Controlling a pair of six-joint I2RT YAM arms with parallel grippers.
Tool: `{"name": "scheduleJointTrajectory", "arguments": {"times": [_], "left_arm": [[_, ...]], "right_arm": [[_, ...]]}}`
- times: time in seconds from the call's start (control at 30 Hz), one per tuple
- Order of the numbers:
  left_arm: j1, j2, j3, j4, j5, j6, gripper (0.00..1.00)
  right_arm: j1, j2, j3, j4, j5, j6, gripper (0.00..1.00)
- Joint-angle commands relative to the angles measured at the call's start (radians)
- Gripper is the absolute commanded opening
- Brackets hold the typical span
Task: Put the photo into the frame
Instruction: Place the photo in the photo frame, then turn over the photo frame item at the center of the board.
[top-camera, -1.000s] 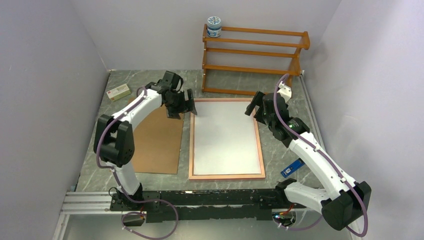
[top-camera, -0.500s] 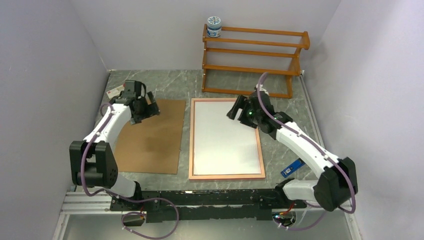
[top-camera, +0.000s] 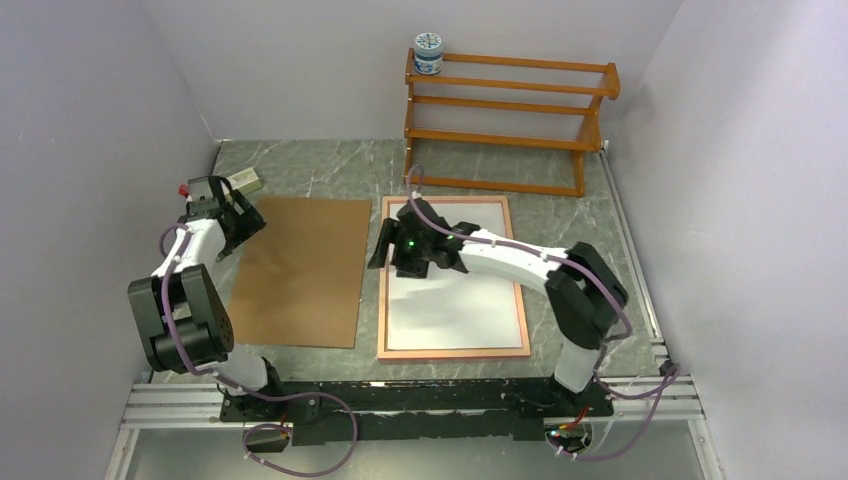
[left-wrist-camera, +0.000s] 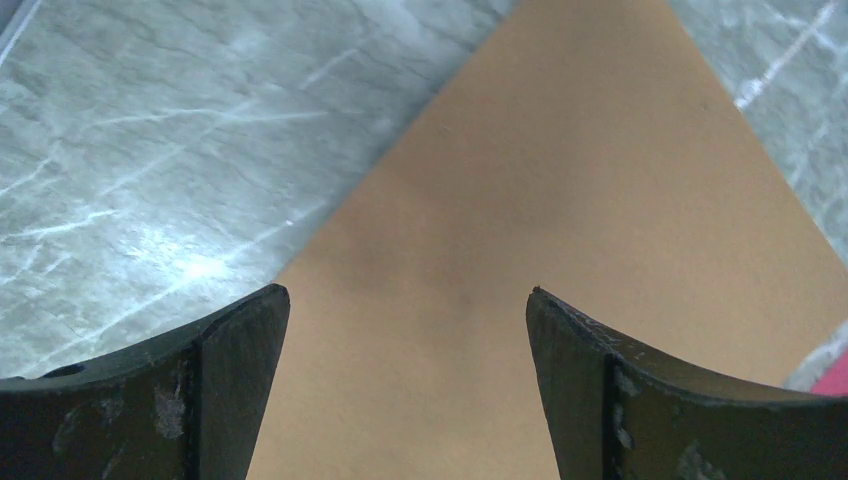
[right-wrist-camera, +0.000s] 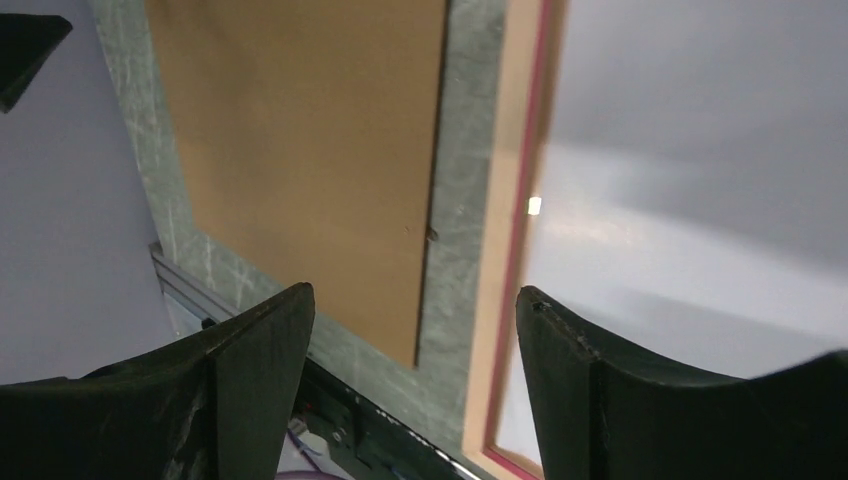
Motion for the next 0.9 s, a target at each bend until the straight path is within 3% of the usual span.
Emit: {"name": "scheduleJointTrajectory", "arguments": {"times": [0.0,0.3,0.4,0.57,0.77,0.87], "left_arm": [[0.072,0.024,-0.052,0.134,0.001,-0.014,0.94],[0.121,0.143,-0.083,0.246,0.107,0.020,0.93],[0.127,0.187,-0.063,0.208,0.145,0.032,0.90],[0.127,0.238,0.034,-0.024,0.135,0.029,0.81],[0.127,0.238,0.043,-0.057,0.238,0.022,0.73],[0.128,0.240,0.037,-0.047,0.290,0.011,0.68]], "right_arm": [[0.026,0.112,0.124,0.054,-0.013,0.081,0.76],[0.056,0.292,0.321,0.007,0.041,0.093,0.74],[0.061,0.355,0.379,-0.032,0.054,0.116,0.73],[0.080,0.424,0.466,-0.102,0.135,0.117,0.70],[0.084,0.479,0.527,-0.202,0.230,0.149,0.69],[0.084,0.507,0.544,-0.187,0.187,0.147,0.69]]}}
